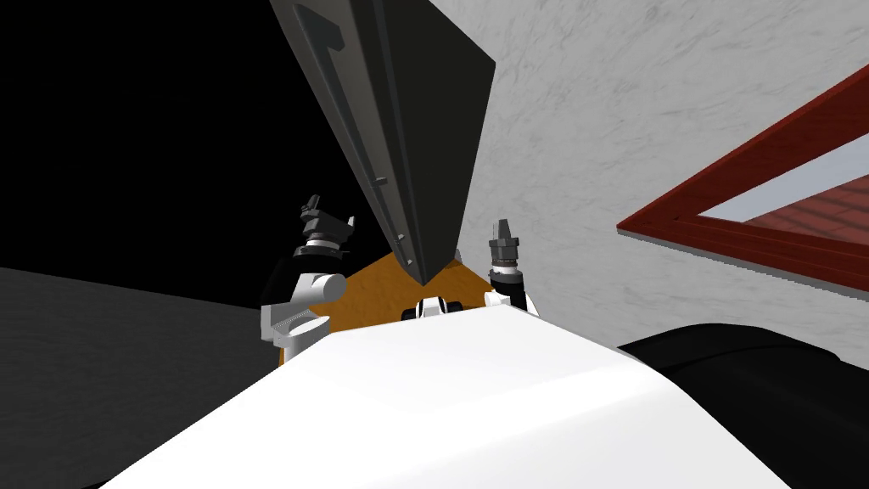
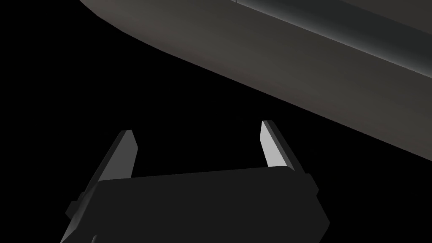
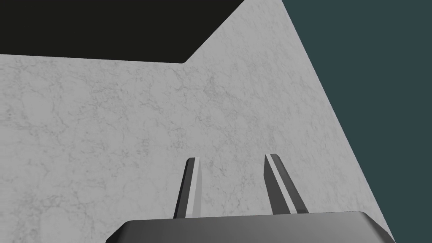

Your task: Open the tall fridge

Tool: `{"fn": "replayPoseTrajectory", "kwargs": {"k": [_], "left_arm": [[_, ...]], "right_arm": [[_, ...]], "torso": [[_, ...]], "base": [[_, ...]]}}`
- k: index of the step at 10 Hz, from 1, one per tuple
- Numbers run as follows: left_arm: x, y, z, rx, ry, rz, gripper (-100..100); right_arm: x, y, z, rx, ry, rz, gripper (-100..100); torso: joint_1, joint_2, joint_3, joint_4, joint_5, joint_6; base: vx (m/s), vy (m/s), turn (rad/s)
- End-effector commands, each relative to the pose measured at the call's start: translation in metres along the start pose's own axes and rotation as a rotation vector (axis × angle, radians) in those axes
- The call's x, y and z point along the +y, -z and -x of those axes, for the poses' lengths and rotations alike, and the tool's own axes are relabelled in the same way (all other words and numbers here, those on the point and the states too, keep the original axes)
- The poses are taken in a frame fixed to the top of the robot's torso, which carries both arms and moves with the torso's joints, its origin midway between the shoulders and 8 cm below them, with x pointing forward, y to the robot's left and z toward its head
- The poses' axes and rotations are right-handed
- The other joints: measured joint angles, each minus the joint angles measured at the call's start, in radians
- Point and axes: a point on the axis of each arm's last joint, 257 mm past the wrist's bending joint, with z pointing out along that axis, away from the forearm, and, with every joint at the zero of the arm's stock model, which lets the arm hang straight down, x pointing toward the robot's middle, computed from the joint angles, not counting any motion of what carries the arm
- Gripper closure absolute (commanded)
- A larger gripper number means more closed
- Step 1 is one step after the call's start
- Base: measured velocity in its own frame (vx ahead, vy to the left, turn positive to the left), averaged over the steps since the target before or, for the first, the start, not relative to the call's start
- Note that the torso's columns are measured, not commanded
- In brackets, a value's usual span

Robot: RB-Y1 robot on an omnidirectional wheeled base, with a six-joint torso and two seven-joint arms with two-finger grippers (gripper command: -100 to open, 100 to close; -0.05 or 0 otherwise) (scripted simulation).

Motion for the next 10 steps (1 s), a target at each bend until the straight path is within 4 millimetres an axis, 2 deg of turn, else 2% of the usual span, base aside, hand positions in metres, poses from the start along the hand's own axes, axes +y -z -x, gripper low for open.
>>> {"fn": "replayPoseTrajectory", "kwargs": {"k": [1,2,3,4,6,7,8,9,10], "left_arm": [[0.002,-0.007,-0.001,-0.005,0.036,0.035,-100],[-0.006,-0.013,-0.005,0.005,0.071,0.032,-100],[0.001,-0.013,-0.003,-0.005,0.071,0.058,-100],[-0.007,-0.019,-0.008,0.006,0.106,0.053,-100],[0.003,-0.018,-0.005,-0.008,0.106,0.090,-100],[-0.002,-0.024,-0.009,-0.001,0.141,0.096,-100],[0.004,-0.023,-0.008,-0.010,0.140,0.118,-100],[-0.003,-0.029,-0.013,0.001,0.176,0.118,-100],[0.003,-0.028,-0.011,-0.009,0.175,0.142,-100]], "right_arm": [[0.000,0.000,0.000,0.000,0.000,0.000,0],[0.000,0.000,0.000,0.000,0.000,0.000,0],[0.000,0.000,0.000,0.000,0.000,0.000,0],[0.000,0.000,0.000,0.000,0.000,0.000,0],[0.000,0.000,0.000,0.000,0.000,0.000,0],[0.000,0.000,0.000,0.000,0.000,0.000,0],[0.000,0.000,0.000,0.000,0.000,0.000,0],[0.000,0.000,0.000,0.000,0.000,0.000,0],[0.000,0.000,0.000,0.000,0.000,0.000,0]], "torso": [[-0.002,-0.002,-0.001,0.000,0.000,0.000],[-0.002,-0.002,-0.001,-0.001,-0.001,0.000],[-0.002,-0.003,-0.002,-0.001,0.000,0.000],[-0.001,-0.003,-0.002,-0.001,0.000,0.000],[-0.001,-0.001,0.000,0.000,0.000,0.000],[0.000,0.001,0.001,0.000,0.000,0.000],[-0.001,-0.001,0.000,0.000,0.000,0.000],[-0.002,-0.002,-0.001,-0.001,0.000,0.000],[-0.002,-0.003,-0.002,-0.001,-0.001,0.000]], "base": [[0.046,-0.048,0.065],[0.072,-0.053,0.134],[0.069,-0.048,0.061],[0.075,-0.052,0.092],[0.036,-0.033,0.026],[0.049,-0.046,0.115],[0.046,-0.044,0.067],[0.059,-0.057,0.094],[0.053,-0.049,0.060]]}}
